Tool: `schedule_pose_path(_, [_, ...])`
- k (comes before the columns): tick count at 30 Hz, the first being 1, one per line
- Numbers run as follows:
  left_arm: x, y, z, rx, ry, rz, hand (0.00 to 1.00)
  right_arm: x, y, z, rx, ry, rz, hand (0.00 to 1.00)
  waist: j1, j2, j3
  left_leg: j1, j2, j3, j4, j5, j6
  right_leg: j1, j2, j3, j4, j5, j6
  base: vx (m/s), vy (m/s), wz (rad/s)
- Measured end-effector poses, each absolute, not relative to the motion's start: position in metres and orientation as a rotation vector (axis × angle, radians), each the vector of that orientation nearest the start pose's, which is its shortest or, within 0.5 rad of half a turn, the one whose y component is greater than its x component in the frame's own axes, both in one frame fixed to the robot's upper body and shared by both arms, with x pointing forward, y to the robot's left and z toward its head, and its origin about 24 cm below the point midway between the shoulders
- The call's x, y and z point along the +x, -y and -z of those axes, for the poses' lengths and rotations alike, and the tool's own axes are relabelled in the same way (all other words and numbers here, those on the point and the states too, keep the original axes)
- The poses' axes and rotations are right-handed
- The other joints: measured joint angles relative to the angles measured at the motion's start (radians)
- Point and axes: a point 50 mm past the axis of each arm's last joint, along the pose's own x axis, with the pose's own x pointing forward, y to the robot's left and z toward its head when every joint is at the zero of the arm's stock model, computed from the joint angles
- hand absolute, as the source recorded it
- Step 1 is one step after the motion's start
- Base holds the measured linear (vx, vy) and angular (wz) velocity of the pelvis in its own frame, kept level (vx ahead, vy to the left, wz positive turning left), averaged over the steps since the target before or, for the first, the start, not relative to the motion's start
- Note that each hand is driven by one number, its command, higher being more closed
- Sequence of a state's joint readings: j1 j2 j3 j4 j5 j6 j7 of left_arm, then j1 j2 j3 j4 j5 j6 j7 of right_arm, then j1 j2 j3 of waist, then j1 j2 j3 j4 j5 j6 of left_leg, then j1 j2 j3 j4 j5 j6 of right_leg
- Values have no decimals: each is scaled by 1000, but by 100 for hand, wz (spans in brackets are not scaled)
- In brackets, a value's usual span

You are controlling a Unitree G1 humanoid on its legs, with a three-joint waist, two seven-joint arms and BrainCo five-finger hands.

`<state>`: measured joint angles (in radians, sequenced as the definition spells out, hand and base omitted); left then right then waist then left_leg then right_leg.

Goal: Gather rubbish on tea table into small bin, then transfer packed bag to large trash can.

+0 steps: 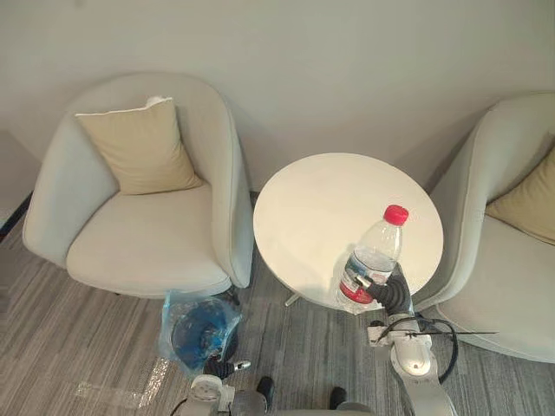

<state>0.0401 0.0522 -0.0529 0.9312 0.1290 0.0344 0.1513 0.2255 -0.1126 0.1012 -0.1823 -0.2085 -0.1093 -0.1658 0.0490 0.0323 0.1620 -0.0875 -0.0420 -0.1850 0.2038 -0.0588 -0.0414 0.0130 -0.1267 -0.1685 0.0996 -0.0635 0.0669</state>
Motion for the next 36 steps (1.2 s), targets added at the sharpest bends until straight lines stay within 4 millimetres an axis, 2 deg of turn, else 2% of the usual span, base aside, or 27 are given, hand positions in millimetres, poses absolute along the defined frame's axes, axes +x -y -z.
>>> schedule_pose_path(1, [134,-170,147,262,-983,-63,0,209,159,-47,-295,103,85,100,0,0,0,-15,0,8,14,2,1,-8,1,-1,4,-1,-2,-138,-6,18])
schedule_pose_path(2, [135,-169,147,263,-979,-60,0,212,160,-50,-314,120,91,100,-1,3,0,-34,2,20,4,30,-2,-20,4,-15,3,-4,-17,-117,-19,32])
schedule_pose_path(3, [134,-171,147,274,-981,-57,0,212,160,-50,-318,118,95,100,-9,-11,-7,-13,0,16,-83,74,-12,-33,-16,-26,-7,5,-46,-184,-10,69])
schedule_pose_path(4, [135,-171,147,283,-982,-50,0,213,167,-51,-325,118,125,100,-26,-10,-10,-19,34,169,52,-28,31,-54,-42,-83,7,22,-29,-127,-3,68])
schedule_pose_path(5, [134,-170,148,291,-990,-41,0,212,170,-49,-329,110,138,100,-34,-11,-9,-10,50,208,86,-57,20,-52,-42,-97,9,23,-30,-116,3,79])
schedule_pose_path(6, [129,-167,151,305,-1007,-21,0,210,176,-47,-334,97,170,100,-48,-2,-14,30,77,270,82,-87,-1,-46,-43,-119,11,25,-27,-60,25,75])
schedule_pose_path(7, [125,-162,153,312,-1027,7,0,208,187,-47,-346,89,223,100,-64,20,-22,89,95,283,-37,-91,-22,-48,-27,-144,12,33,-18,-82,41,65])
schedule_pose_path(8, [125,-162,154,312,-1028,8,0,208,187,-47,-346,89,227,100,-65,22,-23,94,96,283,-48,-91,-21,-48,-25,-146,11,34,-16,-106,79,54])
schedule_pose_path(9, [126,-165,153,328,-1026,15,0,210,191,-40,-339,58,259,100,-63,7,-18,127,84,279,-130,-49,-21,-47,-28,-149,5,51,-13,-137,69,21])
schedule_pose_path(10, [127,-168,153,337,-1022,16,0,209,190,-33,-327,25,264,100,-57,-15,-16,131,73,280,-144,-36,-11,-48,-35,-142,-2,62,-2,-141,66,15])
schedule_pose_path(11, [127,-168,152,337,-1019,15,0,210,189,-30,-326,14,260,100,-56,-18,-14,132,70,281,-145,-33,-8,-48,-37,-138,-1,64,-2,-150,65,-11])
schedule_pose_path(13, [127,-168,152,342,-1020,20,0,209,182,-19,-330,-31,222,100,-52,-18,-11,142,55,285,-152,-30,0,-48,-51,-118,14,69,1,-128,68,-18])
schedule_pose_path(15, [125,-168,153,342,-1028,21,0,208,178,-10,-326,-68,197,100,-62,-6,-3,159,37,289,-168,-32,3,-57,-72,-102,52,52,6,-136,67,-7])
schedule_pose_path(17, [124,-168,154,336,-1032,17,0,206,178,-7,-328,-89,192,100,-65,-2,-2,157,29,281,-168,-30,7,-67,-80,-93,72,32,20,-90,23,10])
schedule_pose_path(19, [123,-169,155,325,-1042,4,0,203,179,-2,-330,-114,189,100,-73,-2,-1,153,26,249,-168,-25,13,-73,-58,-27,102,-19,36,-57,-47,44])
schedule_pose_path(21, [120,-172,155,306,-1053,-9,0,196,180,3,-333,-140,185,100,-91,-9,-3,137,13,172,-187,-5,13,-92,-13,100,154,-85,34,15,-119,100])
schedule_pose_path(24, [119,-172,155,274,-1053,-41,0,191,179,-2,-352,-129,181,100,-91,-9,-6,111,4,108,-209,18,13,-121,25,181,211,-152,22,82,-117,81])
schedule_pose_path(28, [122,-172,153,266,-1045,-54,0,194,173,-10,-333,-93,179,100,-87,-11,-14,85,0,6,-207,41,10,-91,8,75,219,-169,1,158,-79,85])
schedule_pose_path(30, [124,-172,152,266,-1037,-57,0,195,172,-11,-324,-87,184,100,-88,-17,-14,64,-5,1,-166,31,21,-56,2,34,200,-168,1,184,-38,108])
schedule_pose_path(31, [127,-171,150,270,-1020,-71,0,195,171,-15,-313,-68,189,100,-88,-22,-12,33,-5,49,-105,1,26,-21,-1,4,181,-167,0,165,12,112])
schedule_pose_path(33, [129,-171,149,270,-1009,-74,0,196,170,-19,-311,-53,191,100,-86,-27,-13,15,-4,104,-51,-18,29,-4,-3,-17,174,-167,0,98,36,81])
schedule_pose_path(36, [134,-170,145,266,-978,-78,0,197,171,-22,-309,-37,200,100,-58,-47,-5,-25,1,287,47,-21,30,68,-15,-74,138,-154,-18,70,37,74])
